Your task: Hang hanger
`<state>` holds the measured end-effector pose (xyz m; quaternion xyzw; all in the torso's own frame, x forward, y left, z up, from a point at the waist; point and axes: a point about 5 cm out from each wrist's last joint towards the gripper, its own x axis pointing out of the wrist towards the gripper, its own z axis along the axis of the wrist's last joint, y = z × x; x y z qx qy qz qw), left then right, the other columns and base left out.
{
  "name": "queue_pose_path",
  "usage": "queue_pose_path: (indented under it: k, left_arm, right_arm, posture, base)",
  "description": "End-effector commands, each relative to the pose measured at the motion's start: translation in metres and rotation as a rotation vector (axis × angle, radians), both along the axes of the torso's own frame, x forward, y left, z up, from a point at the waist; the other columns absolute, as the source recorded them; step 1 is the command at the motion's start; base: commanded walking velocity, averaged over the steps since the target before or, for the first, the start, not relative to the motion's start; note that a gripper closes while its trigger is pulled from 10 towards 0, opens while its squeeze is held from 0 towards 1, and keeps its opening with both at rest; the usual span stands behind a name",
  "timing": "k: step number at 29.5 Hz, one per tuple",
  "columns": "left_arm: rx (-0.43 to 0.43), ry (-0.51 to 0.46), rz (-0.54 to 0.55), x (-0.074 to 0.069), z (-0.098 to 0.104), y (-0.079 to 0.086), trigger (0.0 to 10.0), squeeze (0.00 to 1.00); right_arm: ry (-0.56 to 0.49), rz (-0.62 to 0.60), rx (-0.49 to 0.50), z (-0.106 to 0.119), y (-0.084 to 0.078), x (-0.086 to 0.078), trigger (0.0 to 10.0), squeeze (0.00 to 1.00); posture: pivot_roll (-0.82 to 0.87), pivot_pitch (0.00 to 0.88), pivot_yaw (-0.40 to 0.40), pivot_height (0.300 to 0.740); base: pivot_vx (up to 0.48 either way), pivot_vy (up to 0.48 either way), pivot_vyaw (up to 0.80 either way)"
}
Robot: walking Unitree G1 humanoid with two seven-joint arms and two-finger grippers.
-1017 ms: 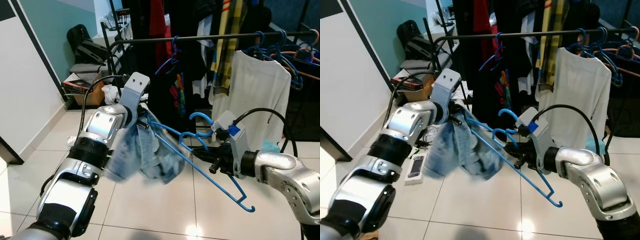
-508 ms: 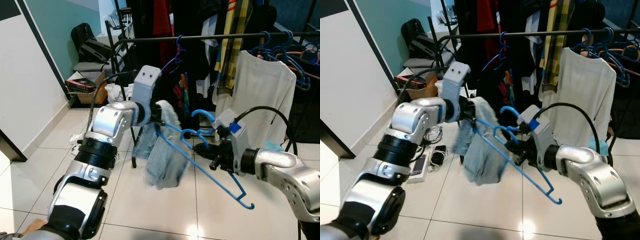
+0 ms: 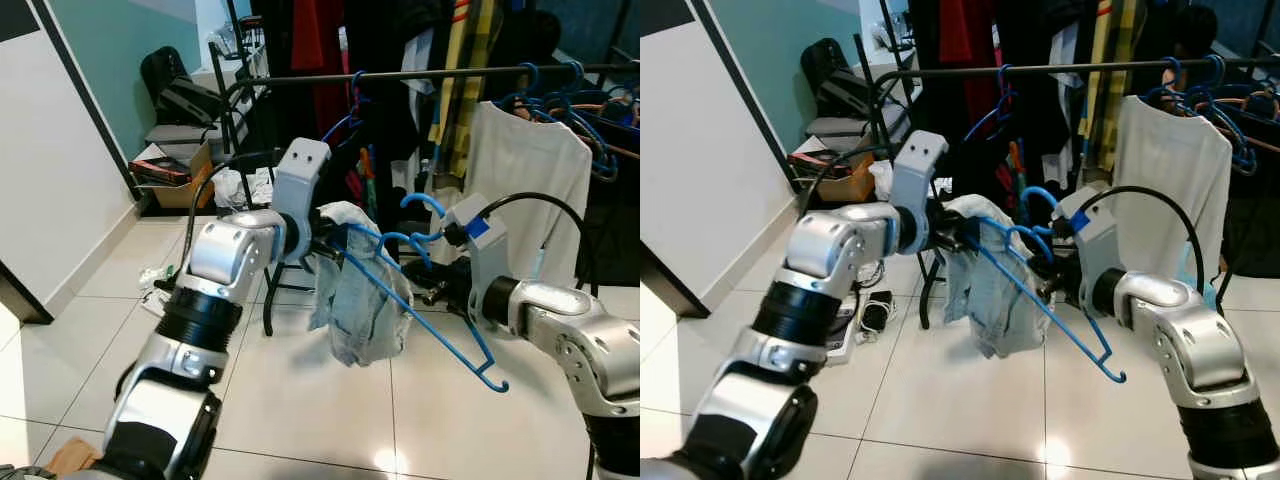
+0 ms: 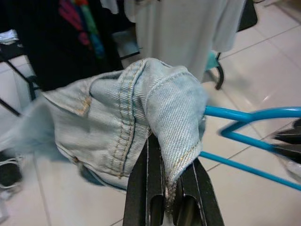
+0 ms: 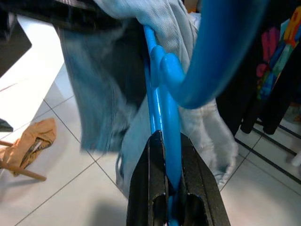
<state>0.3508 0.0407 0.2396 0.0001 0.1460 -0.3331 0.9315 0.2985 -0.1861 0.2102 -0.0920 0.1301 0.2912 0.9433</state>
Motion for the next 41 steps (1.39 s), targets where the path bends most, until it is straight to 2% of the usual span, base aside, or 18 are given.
queue_pose_path:
  k: [1,2,4,7,11,14,15,16,17,21,23,24,26,31,33,34,37,41]
  left_arm:
    - [-0.026,0.045,-0.043,-0.009,-0.006,-0.012,10.0,0.00]
    - [-0.026,0.045,-0.043,-0.009,-0.006,-0.012,10.0,0.00]
    - [-0.100,0.075,-0.083,-0.019,-0.009,-0.033,10.0,0.00]
    - [-0.100,0.075,-0.083,-0.019,-0.009,-0.033,10.0,0.00]
    - [-0.173,0.060,-0.069,-0.021,-0.004,-0.044,10.0,0.00]
    - [-0.141,0.029,-0.044,-0.020,-0.005,-0.043,10.0,0.00]
    - [-0.114,0.007,-0.033,-0.019,-0.006,-0.040,10.0,0.76]
    - [-0.114,0.007,-0.033,-0.019,-0.006,-0.040,10.0,0.76]
    - [-0.089,-0.019,-0.025,-0.018,-0.006,-0.035,10.0,1.00]
    - [-0.061,-0.072,-0.041,-0.018,-0.002,-0.027,10.0,1.00]
    - [-0.041,-0.145,-0.141,-0.024,0.008,-0.020,10.0,1.00]
    - [-0.041,-0.145,-0.141,-0.024,0.008,-0.020,10.0,1.00]
    - [0.027,-0.226,-0.276,-0.036,0.013,-0.015,10.0,1.00]
    - [0.106,-0.290,-0.435,-0.052,0.014,-0.006,10.0,1.00]
    - [0.185,-0.323,-0.571,-0.068,0.016,0.015,10.0,1.00]
    - [0.185,-0.323,-0.571,-0.068,0.016,0.015,10.0,1.00]
    - [0.280,-0.339,-0.687,-0.084,0.021,0.046,10.0,1.00]
    - [0.324,-0.330,-0.720,-0.090,0.022,0.060,10.0,1.00]
  right_arm:
    - [-0.109,0.018,0.027,0.018,0.006,0.003,10.0,0.00]
    - [-0.109,0.018,0.027,0.018,0.006,0.003,10.0,0.00]
    - [-0.141,0.063,0.067,0.024,0.015,0.003,10.0,0.00]
    - [-0.141,0.063,0.067,0.024,0.015,0.003,10.0,0.00]
    - [-0.144,0.151,0.087,0.022,0.029,-0.002,10.0,0.00]
    - [-0.146,0.176,0.099,0.022,0.033,-0.003,10.0,0.00]
    - [-0.149,0.183,0.102,0.022,0.034,-0.003,10.0,0.00]
    - [-0.149,0.183,0.102,0.022,0.034,-0.003,10.0,0.00]
    - [-0.155,0.192,0.108,0.023,0.034,-0.003,10.0,0.00]
    - [-0.171,0.211,0.127,0.025,0.033,-0.004,10.0,0.00]
    - [-0.196,0.241,0.159,0.030,0.032,-0.004,10.0,0.00]
    - [-0.196,0.241,0.159,0.030,0.032,-0.004,10.0,0.00]
    - [-0.216,0.267,0.189,0.035,0.031,-0.004,10.0,0.00]
    - [-0.233,0.290,0.218,0.037,0.028,-0.004,10.0,0.00]
    - [-0.251,0.312,0.236,0.037,0.023,-0.004,10.0,0.00]
    - [-0.251,0.312,0.236,0.037,0.023,-0.004,10.0,0.00]
    - [-0.256,0.305,0.229,0.032,0.013,-0.001,10.0,0.00]
    - [-0.257,0.291,0.222,0.030,0.010,0.001,10.0,0.00]
  posture:
    - [-0.07,0.000,0.122,0.740]
    - [-0.07,0.000,0.122,0.740]
    - [-0.08,0.000,0.121,0.740]
    - [-0.08,0.000,0.121,0.740]
    - [-0.08,0.000,0.118,0.740]
    - [-0.08,0.000,0.117,0.740]
    - [-0.08,0.000,0.117,0.740]
    - [-0.08,0.000,0.117,0.740]
    - [-0.08,0.000,0.118,0.740]
    - [-0.08,0.000,0.118,0.740]
    - [-0.07,0.000,0.111,0.740]
    - [-0.07,0.000,0.111,0.740]
    - [-0.07,0.000,0.106,0.740]
    - [-0.07,0.000,0.106,0.740]
    - [-0.06,0.000,0.094,0.740]
    - [-0.06,0.000,0.094,0.740]
    - [-0.05,0.000,0.090,0.740]
    - [-0.05,0.000,0.086,0.740]
  base:
    - [0.000,0.000,0.00]
    - [0.000,0.000,0.00]
    - [0.000,0.000,0.00]
    - [0.000,0.000,0.00]
    - [0.000,0.000,0.00]
    - [0.000,0.000,0.00]
    - [0.000,0.000,0.00]
    - [0.000,0.000,0.00]
    - [0.000,0.000,0.00]
    - [0.000,0.000,0.00]
    - [0.000,0.000,0.00]
    - [0.000,0.000,0.00]
    - [0.000,0.000,0.00]
    - [0.000,0.000,0.00]
    - [0.000,0.000,0.00]
    - [0.000,0.000,0.00]
    - [0.000,0.000,0.00]
    - [0.000,0.000,0.00]
